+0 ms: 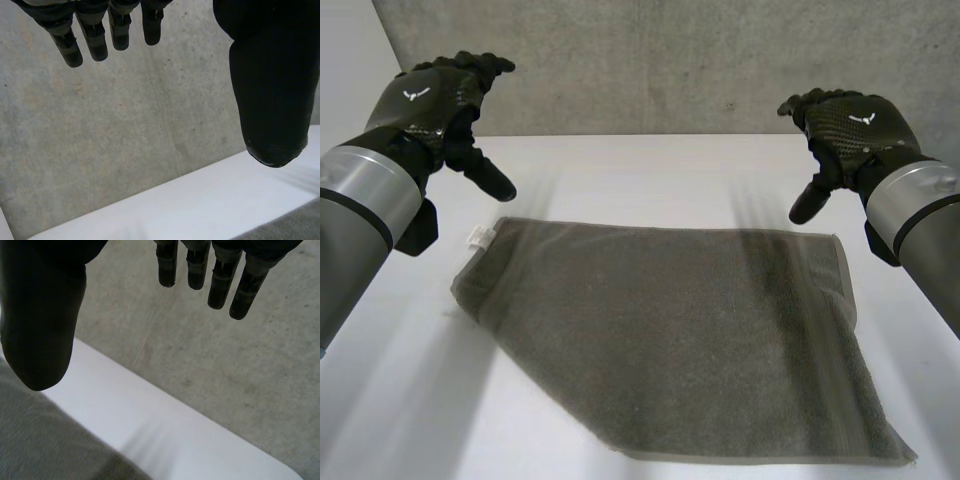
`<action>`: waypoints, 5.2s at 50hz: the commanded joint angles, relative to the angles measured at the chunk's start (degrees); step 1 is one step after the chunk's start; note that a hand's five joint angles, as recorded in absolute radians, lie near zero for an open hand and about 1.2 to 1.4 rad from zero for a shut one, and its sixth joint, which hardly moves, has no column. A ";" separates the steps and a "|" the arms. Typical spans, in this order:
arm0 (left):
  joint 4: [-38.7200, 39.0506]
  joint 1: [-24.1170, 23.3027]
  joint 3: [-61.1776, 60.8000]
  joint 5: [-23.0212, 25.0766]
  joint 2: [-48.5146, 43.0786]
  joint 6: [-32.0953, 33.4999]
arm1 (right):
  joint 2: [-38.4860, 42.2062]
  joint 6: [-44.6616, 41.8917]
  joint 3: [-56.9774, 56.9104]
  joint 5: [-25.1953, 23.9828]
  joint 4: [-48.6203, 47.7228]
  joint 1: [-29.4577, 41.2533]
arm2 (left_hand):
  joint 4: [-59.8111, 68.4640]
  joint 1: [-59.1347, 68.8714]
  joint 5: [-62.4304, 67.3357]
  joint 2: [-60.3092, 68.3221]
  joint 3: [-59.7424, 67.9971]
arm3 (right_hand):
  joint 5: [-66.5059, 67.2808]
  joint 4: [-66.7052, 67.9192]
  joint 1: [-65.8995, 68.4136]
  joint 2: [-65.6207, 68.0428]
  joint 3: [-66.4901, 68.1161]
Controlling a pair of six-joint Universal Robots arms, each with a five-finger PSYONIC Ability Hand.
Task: Fold the towel.
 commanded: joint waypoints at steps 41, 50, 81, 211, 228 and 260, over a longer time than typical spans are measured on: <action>9.86 -0.62 -32.52 12.85 -10.91 16.21 | -2.70 -15.06 35.63 -20.67 -3.55 -6.30 | 17.99 18.35 16.07 18.07 18.01 | -0.26 -1.92 1.06 -0.69 -0.52; 14.24 -0.80 -32.34 12.93 -13.02 16.39 | -2.44 -15.24 37.12 -20.23 -5.22 -5.78 | 31.62 31.98 29.70 31.70 31.64 | 1.42 -0.24 2.74 0.99 1.16; 22.08 -2.12 -23.29 12.23 -16.54 11.73 | -4.10 -15.15 37.21 -19.44 -5.49 -5.60 | 70.46 70.83 68.54 70.54 70.49 | -0.75 -2.41 0.56 -1.18 -1.02; 14.87 -1.24 -8.00 7.57 -26.03 5.58 | 2.31 -21.39 44.77 -14.25 -27.46 -7.18 | 70.46 70.83 68.54 70.54 70.49 | 40.28 38.62 41.59 39.84 40.01; 14.78 -1.24 -8.00 7.66 -25.95 5.58 | 3.63 -21.39 40.03 -14.16 -27.28 -8.06 | 70.46 70.83 68.54 70.54 70.49 | 66.62 64.96 67.93 66.19 66.35; -0.25 -3.26 -13.71 7.92 -15.57 5.84 | -0.25 -20.51 30.00 -16.27 -3.99 -14.65 | 70.46 70.83 68.54 70.54 70.49 | 7.83 6.17 9.14 7.40 7.56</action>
